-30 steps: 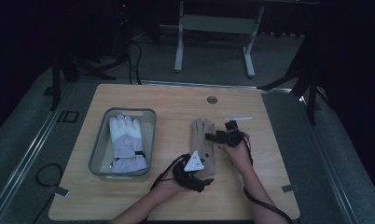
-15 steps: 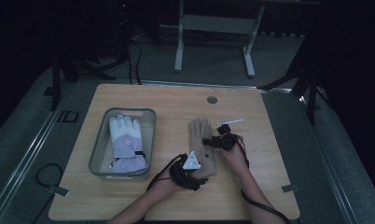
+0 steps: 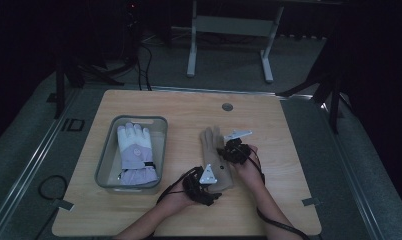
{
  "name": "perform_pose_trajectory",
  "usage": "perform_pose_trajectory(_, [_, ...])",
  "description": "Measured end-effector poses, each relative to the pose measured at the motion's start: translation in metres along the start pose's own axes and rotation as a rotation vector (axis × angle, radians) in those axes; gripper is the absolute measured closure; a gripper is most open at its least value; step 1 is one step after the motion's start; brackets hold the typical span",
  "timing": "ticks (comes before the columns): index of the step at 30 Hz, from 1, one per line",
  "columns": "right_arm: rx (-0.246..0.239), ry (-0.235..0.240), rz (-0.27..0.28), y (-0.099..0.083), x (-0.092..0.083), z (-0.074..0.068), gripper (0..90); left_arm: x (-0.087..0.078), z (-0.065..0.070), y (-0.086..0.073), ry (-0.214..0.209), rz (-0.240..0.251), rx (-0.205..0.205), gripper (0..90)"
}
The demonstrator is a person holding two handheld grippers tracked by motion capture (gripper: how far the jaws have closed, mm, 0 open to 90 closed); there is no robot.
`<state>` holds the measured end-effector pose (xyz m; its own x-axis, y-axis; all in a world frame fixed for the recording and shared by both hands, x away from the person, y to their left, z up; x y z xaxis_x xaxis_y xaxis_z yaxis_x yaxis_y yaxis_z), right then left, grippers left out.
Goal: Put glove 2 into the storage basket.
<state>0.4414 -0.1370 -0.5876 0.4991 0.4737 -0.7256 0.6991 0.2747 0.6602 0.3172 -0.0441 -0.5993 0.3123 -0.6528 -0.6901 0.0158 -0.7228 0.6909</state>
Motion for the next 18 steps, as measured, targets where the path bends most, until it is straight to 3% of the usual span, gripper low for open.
perform_pose_trajectory(5, [0.013,-0.003,-0.001,0.0,0.001,0.0,80.1,0.004,0.002,-0.001,0.004,-0.041,0.053,31.6])
perform_pose_trajectory(10, [0.013,-0.008,-0.002,0.0,0.002,0.0,80.1,0.006,0.001,-0.001,0.027,-0.073,0.073,37.5])
perform_pose_trajectory(14, [0.016,-0.011,-0.01,0.001,0.003,-0.002,80.8,0.005,-0.005,0.0,0.077,-0.101,0.065,56.7])
perform_pose_trajectory(16, [0.015,-0.011,-0.008,0.002,0.004,-0.003,81.1,0.004,-0.008,0.0,0.103,-0.119,0.072,74.9])
perform_pose_trajectory(18, [0.007,-0.014,-0.01,0.004,0.003,-0.005,81.5,0.002,-0.01,0.001,0.1,-0.116,0.072,78.3])
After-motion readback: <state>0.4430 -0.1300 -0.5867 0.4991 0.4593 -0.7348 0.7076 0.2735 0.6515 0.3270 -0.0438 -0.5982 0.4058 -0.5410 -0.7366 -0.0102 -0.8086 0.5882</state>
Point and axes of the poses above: each handheld gripper's, and its own axes: x roughly forward along the jaws, y roughly out of its top, z roughly to its right, the point moved 7 cm from there along x, roughly forward along the jaws, and after that the axes turned 15 degrees about x, right-handed, at the moved point
